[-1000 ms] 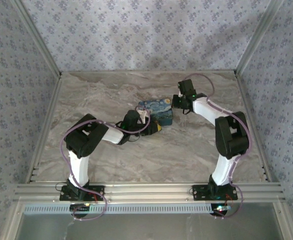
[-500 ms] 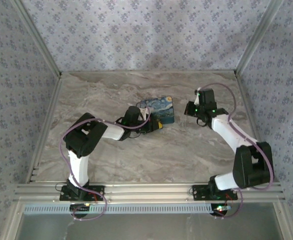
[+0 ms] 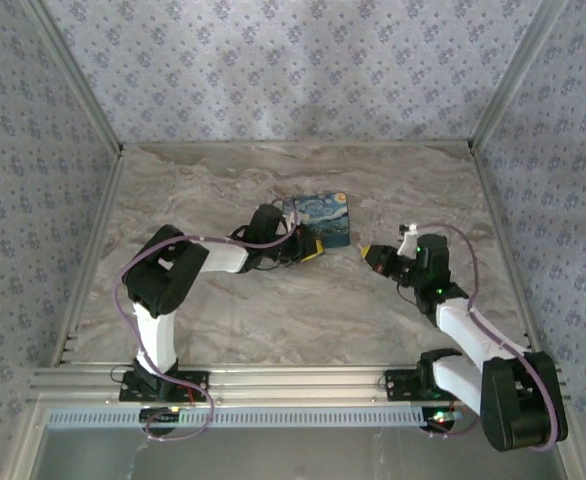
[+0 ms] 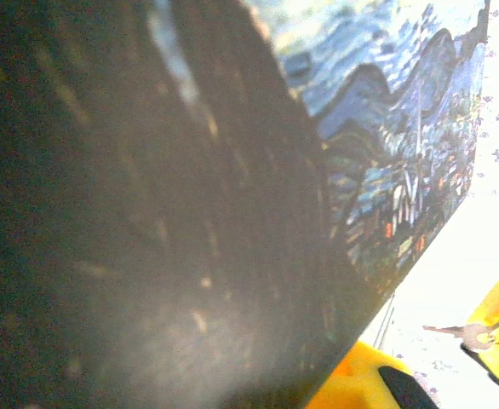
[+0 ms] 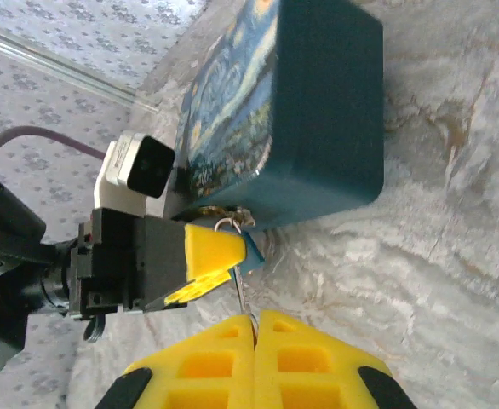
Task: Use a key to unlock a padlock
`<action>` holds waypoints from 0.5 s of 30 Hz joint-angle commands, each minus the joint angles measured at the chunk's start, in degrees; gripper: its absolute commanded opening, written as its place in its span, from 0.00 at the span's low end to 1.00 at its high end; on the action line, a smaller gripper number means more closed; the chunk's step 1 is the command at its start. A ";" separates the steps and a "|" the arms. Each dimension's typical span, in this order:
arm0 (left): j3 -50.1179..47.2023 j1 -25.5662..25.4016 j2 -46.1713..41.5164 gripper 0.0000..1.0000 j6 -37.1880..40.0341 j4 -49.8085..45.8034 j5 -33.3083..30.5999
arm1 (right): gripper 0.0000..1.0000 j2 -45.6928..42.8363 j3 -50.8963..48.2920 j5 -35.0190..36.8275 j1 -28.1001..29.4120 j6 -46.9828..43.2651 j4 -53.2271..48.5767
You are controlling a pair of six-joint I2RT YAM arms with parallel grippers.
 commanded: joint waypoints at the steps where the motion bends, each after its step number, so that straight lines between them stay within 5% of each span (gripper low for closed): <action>1: 1.59 0.45 -1.96 0.00 -2.29 -2.61 1.80 | 0.00 1.07 -3.56 -5.05 -0.28 8.07 13.35; 15: 3.91 0.61 -2.59 0.00 -3.28 -4.20 2.35 | 0.00 13.35 -8.75 2.03 6.89 19.87 34.23</action>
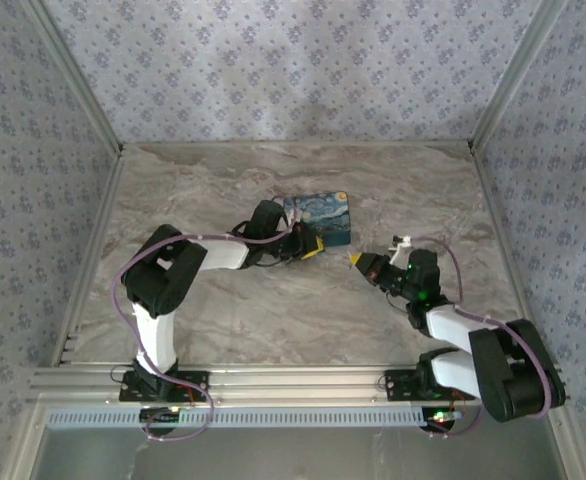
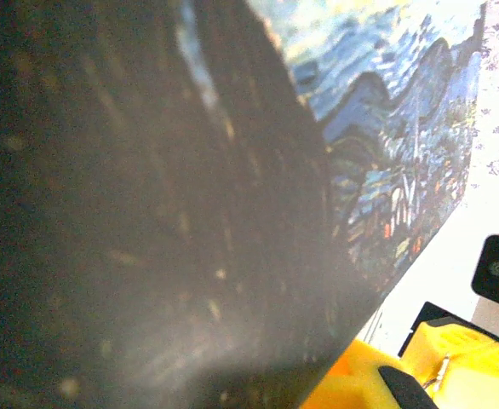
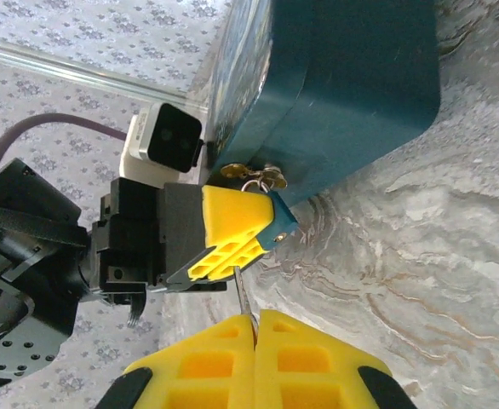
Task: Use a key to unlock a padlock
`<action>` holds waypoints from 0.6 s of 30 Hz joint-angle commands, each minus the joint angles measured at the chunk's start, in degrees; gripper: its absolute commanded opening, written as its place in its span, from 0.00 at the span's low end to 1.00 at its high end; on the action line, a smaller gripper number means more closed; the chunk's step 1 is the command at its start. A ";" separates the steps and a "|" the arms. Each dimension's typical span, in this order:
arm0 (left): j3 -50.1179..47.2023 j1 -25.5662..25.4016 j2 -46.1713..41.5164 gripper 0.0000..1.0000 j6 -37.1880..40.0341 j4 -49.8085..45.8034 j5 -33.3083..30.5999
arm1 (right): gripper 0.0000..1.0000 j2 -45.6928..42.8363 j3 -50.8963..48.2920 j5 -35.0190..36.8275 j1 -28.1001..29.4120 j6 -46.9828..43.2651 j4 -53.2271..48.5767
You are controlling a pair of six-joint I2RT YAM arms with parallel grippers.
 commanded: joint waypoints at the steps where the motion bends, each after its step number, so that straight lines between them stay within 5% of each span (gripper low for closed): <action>1: 1.44 0.40 -2.30 0.00 -1.47 -0.42 2.07 | 0.00 5.17 -0.69 3.06 2.23 4.71 9.68; 18: 0.26 0.95 -3.21 0.00 -2.96 2.08 3.02 | 0.00 29.48 2.60 6.56 9.92 13.54 34.24</action>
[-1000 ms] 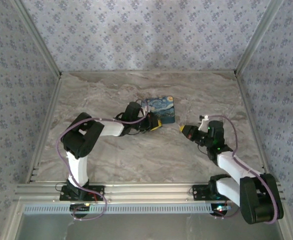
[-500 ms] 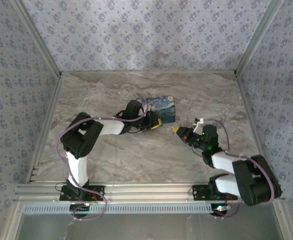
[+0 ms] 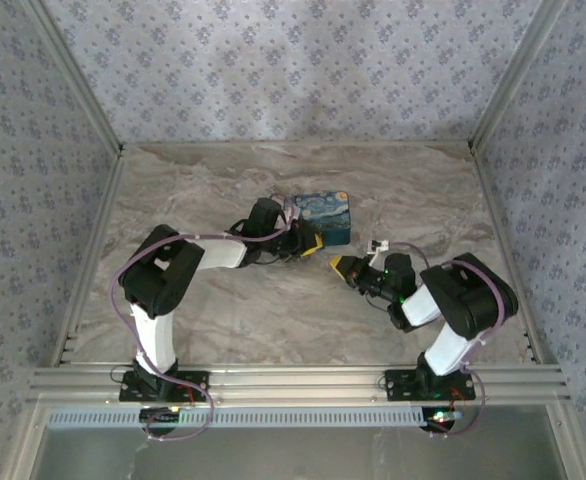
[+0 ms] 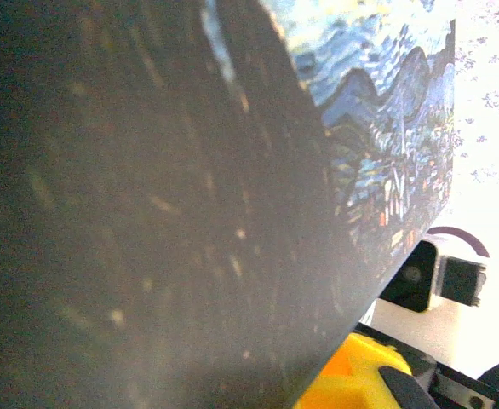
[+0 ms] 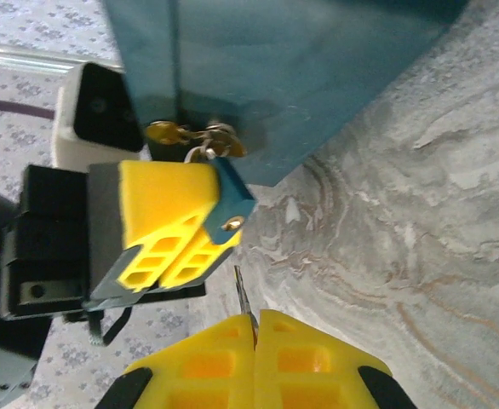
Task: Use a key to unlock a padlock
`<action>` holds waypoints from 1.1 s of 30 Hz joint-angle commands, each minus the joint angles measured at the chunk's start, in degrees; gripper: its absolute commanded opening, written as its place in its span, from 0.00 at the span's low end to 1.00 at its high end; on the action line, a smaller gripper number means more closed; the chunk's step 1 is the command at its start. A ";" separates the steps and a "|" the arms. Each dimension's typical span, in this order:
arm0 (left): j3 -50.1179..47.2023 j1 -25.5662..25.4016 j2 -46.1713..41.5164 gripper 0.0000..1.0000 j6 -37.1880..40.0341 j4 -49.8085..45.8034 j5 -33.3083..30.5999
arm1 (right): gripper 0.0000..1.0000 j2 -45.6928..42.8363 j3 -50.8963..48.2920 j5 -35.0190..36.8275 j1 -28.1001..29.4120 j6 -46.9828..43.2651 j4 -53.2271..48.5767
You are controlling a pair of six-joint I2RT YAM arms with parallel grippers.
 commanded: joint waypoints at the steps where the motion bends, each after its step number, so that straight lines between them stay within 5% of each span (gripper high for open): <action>1: 0.04 0.55 -2.58 0.00 -1.50 1.99 2.46 | 0.00 1.72 1.33 2.30 1.58 1.42 5.43; 33: -2.52 0.93 -3.02 0.00 -3.57 6.98 2.20 | 0.00 5.45 4.31 2.98 2.78 1.84 5.43</action>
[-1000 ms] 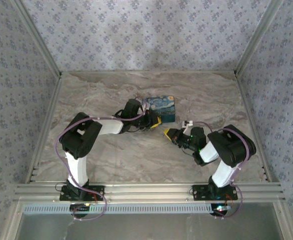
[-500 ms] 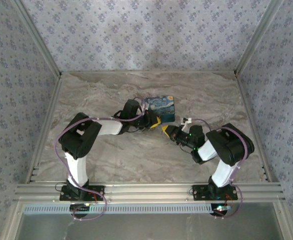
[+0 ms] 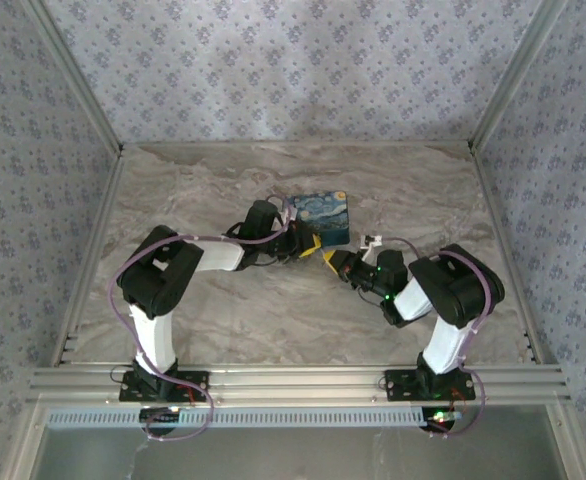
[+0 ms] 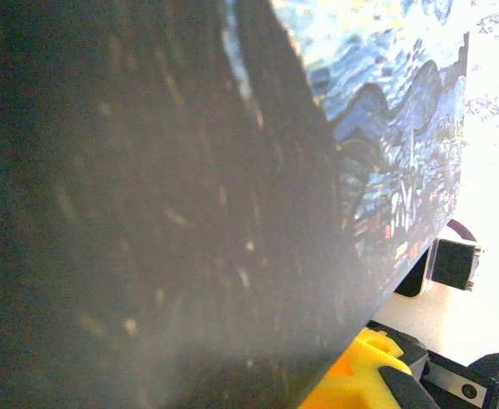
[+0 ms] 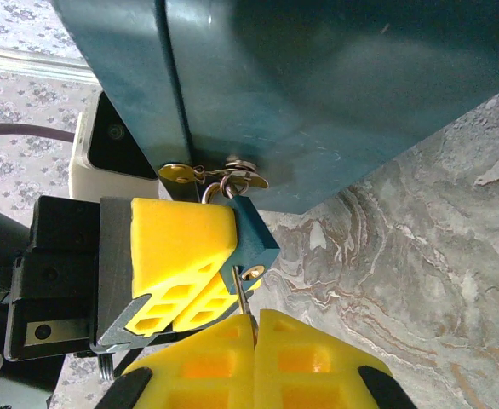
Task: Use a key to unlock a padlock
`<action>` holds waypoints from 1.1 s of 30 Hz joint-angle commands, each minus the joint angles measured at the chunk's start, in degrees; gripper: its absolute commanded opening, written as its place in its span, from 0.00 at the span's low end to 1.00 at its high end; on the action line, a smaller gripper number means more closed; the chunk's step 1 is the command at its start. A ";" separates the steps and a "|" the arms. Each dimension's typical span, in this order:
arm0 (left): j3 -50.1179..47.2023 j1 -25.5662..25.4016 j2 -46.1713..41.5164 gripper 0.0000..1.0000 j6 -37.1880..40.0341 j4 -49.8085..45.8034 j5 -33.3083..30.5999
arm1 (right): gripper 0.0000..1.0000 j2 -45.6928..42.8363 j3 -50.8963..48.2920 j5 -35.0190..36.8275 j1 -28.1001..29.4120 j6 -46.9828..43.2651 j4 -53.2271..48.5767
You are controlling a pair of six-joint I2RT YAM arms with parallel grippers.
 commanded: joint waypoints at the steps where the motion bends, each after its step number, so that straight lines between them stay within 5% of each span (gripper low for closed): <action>1: 0.15 0.36 -2.48 0.00 -1.10 2.71 1.46 | 0.00 0.77 0.63 0.49 0.52 0.59 1.03; 33: 0.07 0.11 -2.49 0.00 -2.33 4.13 0.86 | 0.00 0.34 0.75 1.01 1.26 0.88 1.04</action>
